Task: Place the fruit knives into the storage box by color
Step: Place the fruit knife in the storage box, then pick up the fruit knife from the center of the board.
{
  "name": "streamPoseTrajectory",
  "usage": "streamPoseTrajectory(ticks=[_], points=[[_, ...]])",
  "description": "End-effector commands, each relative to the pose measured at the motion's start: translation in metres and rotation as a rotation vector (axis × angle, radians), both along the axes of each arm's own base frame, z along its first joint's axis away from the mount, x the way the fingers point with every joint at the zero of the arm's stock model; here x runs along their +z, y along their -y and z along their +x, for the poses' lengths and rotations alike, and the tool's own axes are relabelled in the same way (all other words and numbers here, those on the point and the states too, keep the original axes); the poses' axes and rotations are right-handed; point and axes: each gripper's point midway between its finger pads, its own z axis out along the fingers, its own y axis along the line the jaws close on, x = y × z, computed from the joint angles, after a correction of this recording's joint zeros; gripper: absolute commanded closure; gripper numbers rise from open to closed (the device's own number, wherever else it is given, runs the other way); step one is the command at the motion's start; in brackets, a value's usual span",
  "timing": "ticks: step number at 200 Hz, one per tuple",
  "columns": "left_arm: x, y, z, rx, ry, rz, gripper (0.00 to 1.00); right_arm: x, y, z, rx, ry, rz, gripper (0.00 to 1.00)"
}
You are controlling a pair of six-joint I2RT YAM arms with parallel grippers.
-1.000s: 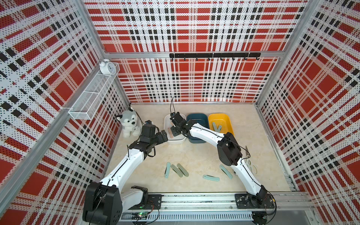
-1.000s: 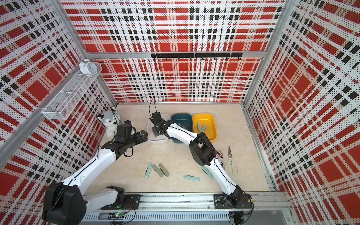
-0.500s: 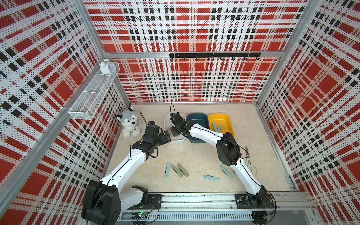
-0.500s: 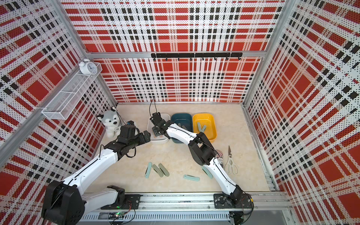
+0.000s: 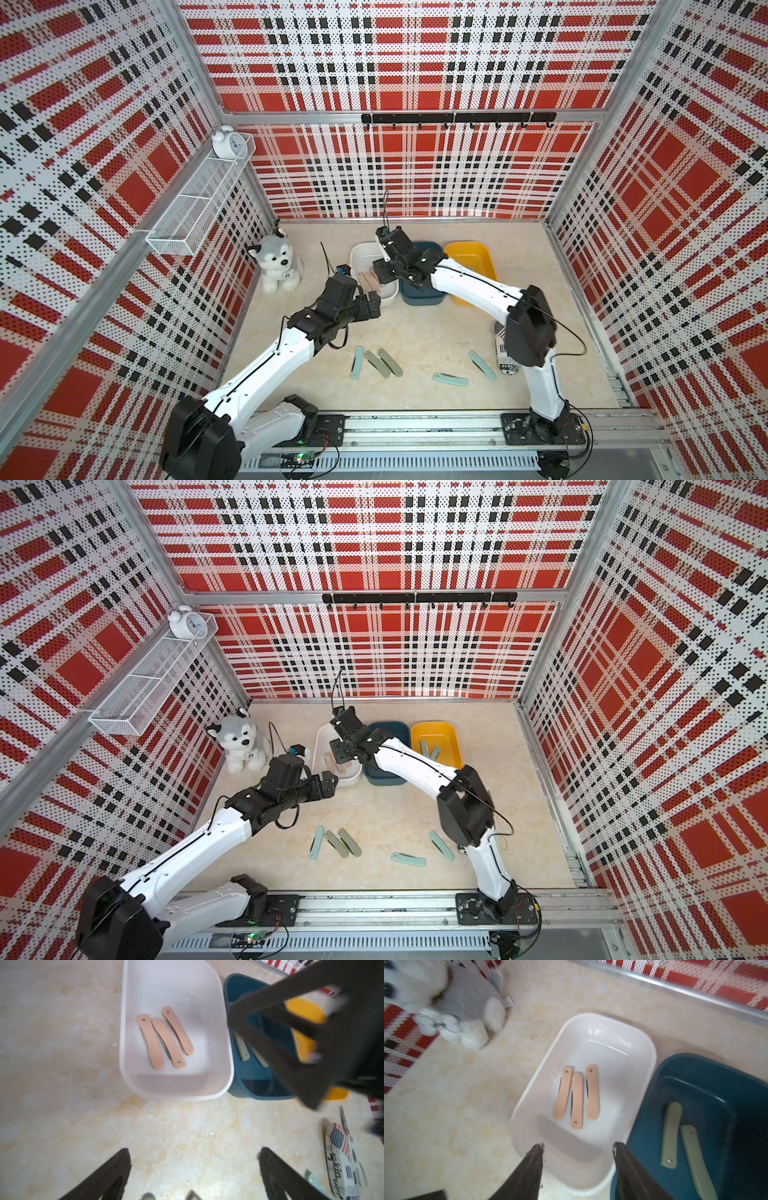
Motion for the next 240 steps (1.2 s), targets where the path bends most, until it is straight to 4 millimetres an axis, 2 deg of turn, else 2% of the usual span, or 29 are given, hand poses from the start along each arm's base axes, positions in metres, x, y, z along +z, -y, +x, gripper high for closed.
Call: streamPoseTrajectory(ticks=[1,19,54,82,105,125,149,158,194,201,240], points=[[0.012,0.015,-0.011,-0.030,-0.015,-0.051,0.02,0.013,0.027,-0.028,-0.035,0.015,-0.004,0.39],[0.008,0.031,-0.016,-0.035,-0.032,-0.081,0.02,-0.004,0.061,-0.058,-0.084,-0.024,-0.051,0.38],[-0.013,0.070,-0.034,-0.066,-0.061,-0.170,0.02,-0.056,0.141,-0.127,-0.242,-0.157,-0.119,0.38],[-0.028,0.107,-0.045,-0.190,-0.091,-0.093,0.02,-0.092,0.190,-0.177,-0.333,-0.260,-0.109,0.38],[-0.036,0.144,-0.054,-0.317,-0.100,-0.006,0.02,-0.118,0.221,-0.204,-0.423,-0.332,-0.096,0.38],[-0.043,0.171,-0.061,-0.407,-0.115,0.034,0.02,-0.133,0.238,-0.217,-0.490,-0.364,-0.060,0.37],[-0.048,0.189,-0.063,-0.458,-0.129,0.048,0.02,-0.143,0.257,-0.225,-0.550,-0.371,-0.066,0.35],[-0.049,0.191,-0.063,-0.465,-0.131,0.049,0.02,-0.146,0.264,-0.228,-0.566,-0.372,-0.083,0.33],[-0.046,0.187,-0.054,-0.455,-0.123,0.052,0.02,-0.164,0.277,-0.237,-0.574,-0.392,-0.144,0.33],[-0.045,0.186,-0.052,-0.451,-0.122,0.048,0.02,-0.163,0.274,-0.230,-0.587,-0.362,-0.124,0.29],[-0.045,0.184,-0.049,-0.446,-0.119,0.032,0.02,-0.177,0.274,-0.227,-0.573,-0.367,-0.208,0.28]])
